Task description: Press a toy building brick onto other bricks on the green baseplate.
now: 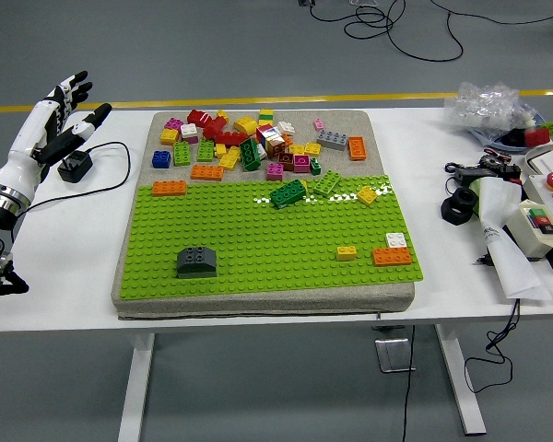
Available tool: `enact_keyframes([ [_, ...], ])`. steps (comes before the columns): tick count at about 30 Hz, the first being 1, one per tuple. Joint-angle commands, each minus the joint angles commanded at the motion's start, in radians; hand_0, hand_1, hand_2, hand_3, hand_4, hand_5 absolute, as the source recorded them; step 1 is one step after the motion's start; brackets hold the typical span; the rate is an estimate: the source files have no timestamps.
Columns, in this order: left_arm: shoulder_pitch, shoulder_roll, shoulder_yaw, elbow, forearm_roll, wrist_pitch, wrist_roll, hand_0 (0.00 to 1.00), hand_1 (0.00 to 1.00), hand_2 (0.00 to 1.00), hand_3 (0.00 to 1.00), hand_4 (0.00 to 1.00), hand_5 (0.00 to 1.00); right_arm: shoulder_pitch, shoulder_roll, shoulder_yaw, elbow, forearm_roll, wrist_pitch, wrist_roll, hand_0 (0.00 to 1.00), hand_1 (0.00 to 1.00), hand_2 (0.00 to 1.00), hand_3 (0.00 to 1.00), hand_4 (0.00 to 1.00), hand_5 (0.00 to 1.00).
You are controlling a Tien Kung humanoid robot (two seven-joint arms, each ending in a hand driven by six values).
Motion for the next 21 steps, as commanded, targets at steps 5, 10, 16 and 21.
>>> enact_keyframes([
  [5,0.014,-0.001,-0.008,-0.006,0.005,-0.001,0.001,0.998,0.977,0.970,0.998,0.850,0.739,-0.003,0.003,0.002,0.000,-0.009,-0.004,-0.001,0.795,0.753,0.772,0.764,0.998,0.706],
  [10,0.023,-0.005,-0.005,-0.005,0.008,-0.004,0.001,0.998,0.977,0.970,0.998,0.849,0.737,-0.009,0.002,0.005,0.000,-0.017,-0.009,-0.004,0.794,0.753,0.772,0.762,0.997,0.717],
  [16,0.023,-0.004,-0.005,-0.004,0.009,-0.005,0.001,0.998,0.978,0.968,0.998,0.847,0.736,-0.010,-0.001,0.003,0.000,-0.020,-0.009,-0.005,0.794,0.749,0.769,0.753,0.980,0.718],
  [21,0.007,-0.004,0.004,0.004,0.003,-0.009,0.001,0.998,0.977,0.965,0.996,0.844,0.744,-0.009,0.004,0.006,0.000,-0.005,-0.008,0.004,0.795,0.748,0.767,0.757,0.998,0.715],
])
